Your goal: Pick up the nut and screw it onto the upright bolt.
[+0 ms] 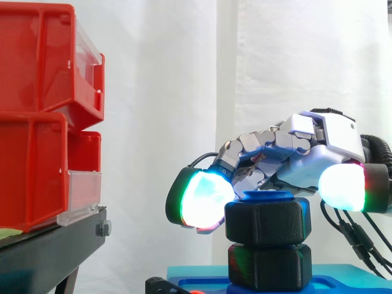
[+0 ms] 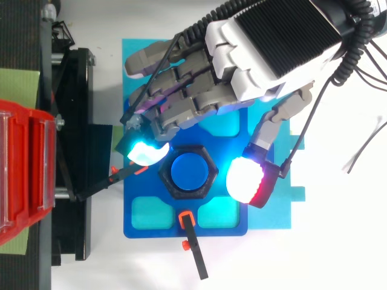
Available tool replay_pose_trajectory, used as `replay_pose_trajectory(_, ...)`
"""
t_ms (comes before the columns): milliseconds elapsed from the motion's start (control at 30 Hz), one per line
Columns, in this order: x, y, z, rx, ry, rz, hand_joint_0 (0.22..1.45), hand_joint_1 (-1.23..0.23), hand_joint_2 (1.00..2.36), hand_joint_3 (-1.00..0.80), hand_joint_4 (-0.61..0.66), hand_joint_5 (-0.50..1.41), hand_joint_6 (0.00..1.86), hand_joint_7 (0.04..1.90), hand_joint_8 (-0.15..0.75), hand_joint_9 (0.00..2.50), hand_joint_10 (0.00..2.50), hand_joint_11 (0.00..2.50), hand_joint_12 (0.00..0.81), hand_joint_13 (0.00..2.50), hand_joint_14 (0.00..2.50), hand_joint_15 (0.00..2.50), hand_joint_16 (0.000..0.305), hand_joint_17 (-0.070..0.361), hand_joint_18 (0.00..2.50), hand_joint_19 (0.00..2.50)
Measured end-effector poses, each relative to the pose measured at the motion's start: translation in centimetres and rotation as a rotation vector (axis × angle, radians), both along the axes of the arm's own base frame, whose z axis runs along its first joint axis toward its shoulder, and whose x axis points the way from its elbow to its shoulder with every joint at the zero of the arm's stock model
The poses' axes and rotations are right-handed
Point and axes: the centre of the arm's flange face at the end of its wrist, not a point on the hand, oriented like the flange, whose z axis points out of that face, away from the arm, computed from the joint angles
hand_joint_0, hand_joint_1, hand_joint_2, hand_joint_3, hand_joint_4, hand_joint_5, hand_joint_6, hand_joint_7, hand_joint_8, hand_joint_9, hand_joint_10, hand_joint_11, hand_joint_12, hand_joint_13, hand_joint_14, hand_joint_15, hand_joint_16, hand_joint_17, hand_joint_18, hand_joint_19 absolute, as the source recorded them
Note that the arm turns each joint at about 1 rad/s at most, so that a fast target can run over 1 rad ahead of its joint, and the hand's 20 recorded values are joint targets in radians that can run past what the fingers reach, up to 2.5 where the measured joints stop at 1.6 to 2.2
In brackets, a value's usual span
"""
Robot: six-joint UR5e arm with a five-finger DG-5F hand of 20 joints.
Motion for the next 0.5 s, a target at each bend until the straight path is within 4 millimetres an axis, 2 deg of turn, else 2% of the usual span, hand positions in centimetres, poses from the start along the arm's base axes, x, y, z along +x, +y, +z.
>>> replay_pose_trajectory(100, -0.02, -0.07, -0.07, 0.000, 0.001, -0.001, 0.47, -0.40, 1.00, -0.50, 0.25, -0.11, 0.50, 0.74, 0.321, 0.78, 0.00, 0.00, 0.402, 0.63, 0.00, 0.00, 0.065, 0.145, 0.33, 0.00)
replay_pose_trajectory(233, -0.07, -0.22, -0.14, 0.000, 0.004, -0.002, 0.48, -0.40, 1.00, -0.50, 0.28, -0.08, 0.50, 0.89, 0.327, 0.78, 0.00, 0.00, 0.402, 0.64, 0.00, 0.00, 0.064, 0.144, 0.33, 0.00)
replay_pose_trajectory(500, -0.20, -0.60, -0.17, 0.000, 0.006, -0.004, 0.48, -0.39, 1.00, -0.50, 0.30, -0.05, 0.51, 1.09, 0.334, 0.82, 0.00, 0.00, 0.402, 0.65, 0.00, 0.00, 0.063, 0.142, 0.36, 0.00)
